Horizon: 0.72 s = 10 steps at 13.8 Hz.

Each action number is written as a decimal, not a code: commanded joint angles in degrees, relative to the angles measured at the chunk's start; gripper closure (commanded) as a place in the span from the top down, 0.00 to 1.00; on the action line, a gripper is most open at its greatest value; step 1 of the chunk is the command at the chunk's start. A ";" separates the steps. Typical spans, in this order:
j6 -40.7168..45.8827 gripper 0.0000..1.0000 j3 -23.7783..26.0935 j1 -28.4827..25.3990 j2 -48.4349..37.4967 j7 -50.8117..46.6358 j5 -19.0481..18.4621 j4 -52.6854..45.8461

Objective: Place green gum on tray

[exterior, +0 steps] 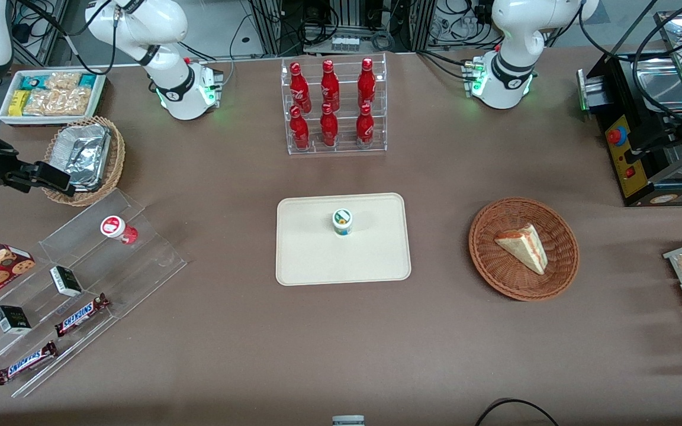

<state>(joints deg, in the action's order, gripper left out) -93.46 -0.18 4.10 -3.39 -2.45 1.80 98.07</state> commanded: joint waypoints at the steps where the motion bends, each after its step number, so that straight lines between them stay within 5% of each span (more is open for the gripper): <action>1: 1.61 1.00 0.27 0.73 3.73 4.30 0.93 -5.60; 10: 1.70 1.00 0.27 0.47 4.70 4.38 0.23 -6.23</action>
<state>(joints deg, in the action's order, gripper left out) -93.43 -0.07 4.10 0.29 1.16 1.71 93.89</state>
